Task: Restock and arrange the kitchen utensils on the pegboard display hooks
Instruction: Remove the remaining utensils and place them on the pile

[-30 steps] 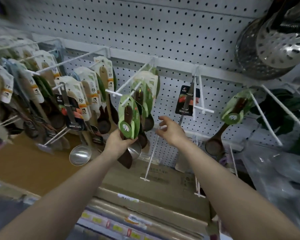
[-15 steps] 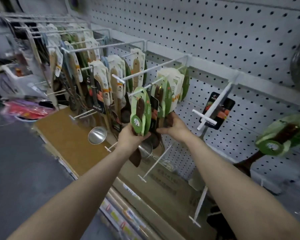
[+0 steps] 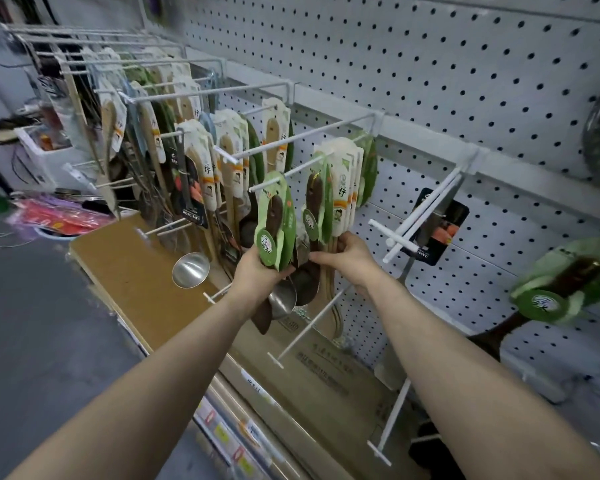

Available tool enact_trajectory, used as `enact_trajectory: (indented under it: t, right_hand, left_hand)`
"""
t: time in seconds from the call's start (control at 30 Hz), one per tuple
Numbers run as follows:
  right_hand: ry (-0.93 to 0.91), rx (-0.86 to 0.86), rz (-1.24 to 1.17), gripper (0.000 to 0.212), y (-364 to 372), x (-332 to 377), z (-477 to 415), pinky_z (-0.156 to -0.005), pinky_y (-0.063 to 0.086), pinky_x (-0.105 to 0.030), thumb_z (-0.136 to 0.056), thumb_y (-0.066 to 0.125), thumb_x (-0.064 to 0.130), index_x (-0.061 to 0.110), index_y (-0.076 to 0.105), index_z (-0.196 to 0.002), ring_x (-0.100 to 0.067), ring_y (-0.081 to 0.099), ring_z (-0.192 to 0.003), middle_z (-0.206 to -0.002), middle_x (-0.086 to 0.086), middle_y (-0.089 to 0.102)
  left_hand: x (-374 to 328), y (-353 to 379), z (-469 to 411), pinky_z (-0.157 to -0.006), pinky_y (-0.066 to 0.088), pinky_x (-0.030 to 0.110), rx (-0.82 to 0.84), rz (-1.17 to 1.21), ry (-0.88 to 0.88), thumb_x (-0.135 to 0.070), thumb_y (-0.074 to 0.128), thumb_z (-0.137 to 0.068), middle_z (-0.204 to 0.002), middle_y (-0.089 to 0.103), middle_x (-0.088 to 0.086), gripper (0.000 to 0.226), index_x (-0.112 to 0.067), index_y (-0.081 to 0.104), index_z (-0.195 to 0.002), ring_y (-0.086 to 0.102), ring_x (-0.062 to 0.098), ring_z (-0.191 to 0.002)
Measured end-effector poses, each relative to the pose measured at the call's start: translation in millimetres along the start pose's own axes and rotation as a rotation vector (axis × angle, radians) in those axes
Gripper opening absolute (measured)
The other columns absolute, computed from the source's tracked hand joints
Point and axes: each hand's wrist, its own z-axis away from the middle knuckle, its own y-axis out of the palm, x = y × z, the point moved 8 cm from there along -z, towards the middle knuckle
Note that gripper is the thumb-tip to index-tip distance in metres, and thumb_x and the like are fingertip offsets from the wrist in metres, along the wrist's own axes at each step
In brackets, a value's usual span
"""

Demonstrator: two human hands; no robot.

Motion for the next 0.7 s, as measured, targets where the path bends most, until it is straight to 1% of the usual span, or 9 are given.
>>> enact_trajectory:
  t: [0.13, 0.23, 0.3, 0.37, 0.47, 0.53, 0.6, 0.67, 0.7]
  right_hand:
    - [0.049, 0.032, -0.028, 0.046, 15.0, 0.2, 2.7, -0.100, 0.048, -0.034, -0.068, 0.089, 0.030, 0.028, 0.061, -0.104, -0.017, 0.061, -0.110, -0.113, 0.004, 0.066]
    - [0.074, -0.004, 0.000, 0.073, 25.5, 2.7, 2.8, -0.100, 0.051, -0.038, -0.058, 0.090, 0.043, 0.019, 0.062, -0.121, -0.018, 0.063, -0.108, -0.118, 0.000, 0.067]
    - [0.060, -0.004, 0.004, 0.073, 29.8, 7.2, 4.2, -0.098, 0.052, -0.039, -0.058, 0.091, 0.038, 0.018, 0.062, -0.122, -0.018, 0.064, -0.106, -0.117, 0.000, 0.068]
    - [0.041, 0.037, 0.035, 0.071, 34.6, 10.0, 7.3, -0.097, 0.053, -0.038, -0.058, 0.092, 0.035, 0.019, 0.063, -0.121, -0.016, 0.065, -0.105, -0.113, 0.003, 0.070]
    - [-0.021, 0.132, 0.082, 0.063, 47.1, 18.5, 19.7, -0.098, 0.050, -0.034, -0.064, 0.091, 0.030, 0.021, 0.064, -0.121, -0.014, 0.064, -0.107, -0.116, 0.004, 0.070]
    - [-0.065, 0.158, 0.124, 0.059, 54.1, 23.7, 27.8, -0.099, 0.048, -0.031, -0.069, 0.089, 0.027, 0.020, 0.064, -0.122, -0.013, 0.063, -0.108, -0.118, 0.004, 0.069]
    - [-0.082, 0.165, 0.123, 0.058, 59.6, 27.5, 33.8, -0.101, 0.048, -0.032, -0.069, 0.089, 0.027, 0.021, 0.065, -0.122, -0.013, 0.063, -0.108, -0.118, 0.005, 0.069]
    - [-0.097, 0.186, 0.138, 0.060, 65.4, 30.5, 38.7, -0.102, 0.049, -0.035, -0.066, 0.090, 0.029, 0.023, 0.066, -0.120, -0.011, 0.064, -0.108, -0.116, 0.007, 0.070]
    - [-0.101, 0.204, 0.156, 0.060, 69.1, 31.6, 40.8, -0.102, 0.050, -0.036, -0.065, 0.091, 0.031, 0.024, 0.066, -0.119, -0.010, 0.065, -0.107, -0.114, 0.009, 0.071]
  left_hand:
    - [0.7, -12.7, 6.5, -0.081, 0.049, 0.030, -0.020, -0.099, 0.050, -0.007, 0.078, -0.075, -0.096, 0.068, -0.001, 0.036, -0.011, 0.061, -0.106, 0.064, 0.020, -0.097]
    - [1.6, -23.5, 13.2, -0.089, 0.051, 0.034, -0.019, -0.115, 0.064, -0.010, 0.078, -0.076, -0.109, 0.068, 0.002, 0.047, -0.013, 0.058, -0.119, 0.062, 0.019, -0.103]
    - [-0.2, -31.5, 18.8, -0.092, 0.050, 0.035, -0.007, -0.120, 0.080, -0.012, 0.076, -0.080, -0.111, 0.066, -0.001, 0.047, -0.015, 0.056, -0.122, 0.061, 0.018, -0.105]
    - [-2.5, -39.2, 24.8, -0.087, 0.048, 0.026, 0.005, -0.124, 0.089, -0.011, 0.073, -0.082, -0.108, 0.064, -0.003, 0.046, -0.015, 0.053, -0.124, 0.059, 0.016, -0.104]
    - [-9.0, -47.9, 37.1, -0.068, 0.042, 0.007, 0.052, -0.117, 0.093, -0.007, 0.068, -0.086, -0.098, 0.061, -0.010, 0.035, -0.021, 0.053, -0.114, 0.058, 0.009, -0.094]
    - [-17.2, -49.2, 47.1, -0.065, 0.041, 0.007, 0.092, -0.095, 0.108, -0.011, 0.067, -0.087, -0.094, 0.061, -0.016, 0.026, -0.031, 0.054, -0.099, 0.057, 0.000, -0.088]
    - [-21.7, -51.5, 53.6, -0.064, 0.045, 0.008, 0.108, -0.071, 0.115, -0.010, 0.066, -0.087, -0.090, 0.063, -0.015, 0.027, -0.034, 0.056, -0.092, 0.059, -0.004, -0.083]
    - [-22.0, -55.4, 58.2, -0.071, 0.051, 0.012, 0.114, -0.047, 0.103, -0.005, 0.067, -0.086, -0.090, 0.068, -0.004, 0.020, -0.024, 0.062, -0.093, 0.065, 0.006, -0.086]
    - [-20.7, -57.4, 60.2, -0.078, 0.054, 0.019, 0.126, -0.040, 0.094, -0.007, 0.067, -0.086, -0.094, 0.070, 0.001, 0.018, -0.019, 0.064, -0.098, 0.067, 0.012, -0.091]
